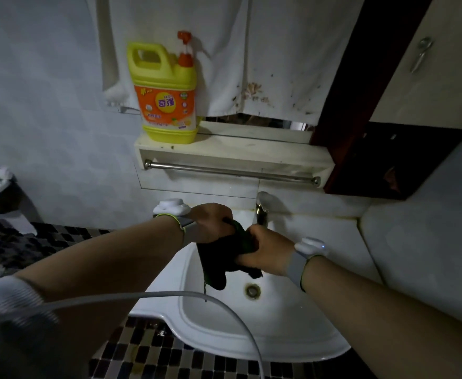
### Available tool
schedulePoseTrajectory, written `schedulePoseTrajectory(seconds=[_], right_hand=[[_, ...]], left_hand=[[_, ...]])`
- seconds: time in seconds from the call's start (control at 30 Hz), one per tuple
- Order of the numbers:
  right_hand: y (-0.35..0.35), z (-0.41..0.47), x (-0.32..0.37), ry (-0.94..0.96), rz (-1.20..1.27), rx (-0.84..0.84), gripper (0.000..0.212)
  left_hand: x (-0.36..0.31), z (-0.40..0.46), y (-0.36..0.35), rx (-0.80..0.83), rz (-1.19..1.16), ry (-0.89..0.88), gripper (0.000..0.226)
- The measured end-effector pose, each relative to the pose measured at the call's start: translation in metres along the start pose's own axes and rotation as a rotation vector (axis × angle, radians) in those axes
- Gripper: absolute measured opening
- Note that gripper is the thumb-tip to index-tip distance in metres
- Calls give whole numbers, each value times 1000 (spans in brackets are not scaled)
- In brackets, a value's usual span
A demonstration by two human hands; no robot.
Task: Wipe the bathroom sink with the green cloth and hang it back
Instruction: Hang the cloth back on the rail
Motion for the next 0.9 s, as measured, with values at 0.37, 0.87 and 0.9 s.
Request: schedulePoseTrajectory(seconds=[0.37,0.87,0.9], right_hand=[[33,8,12,-209,357,-242,23],[84,33,43,155,-236,-171,26],[86,33,44,155,-215,-158,25]], left_hand=[[-23,-10,36,-186,259,-44,24],[-1,-11,73,-230,-686,-128,27],[-1,-10,72,-180,-814,-94,24]])
Point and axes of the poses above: each hand's wrist, its own z-axis towards the middle knuckle, its own y-axis out of the back of the hand, x = y × z, the point moved 4 cm from there along z, towards the middle knuckle, and after that the axes turned 11 degrees about y, right-handed, at the moved point
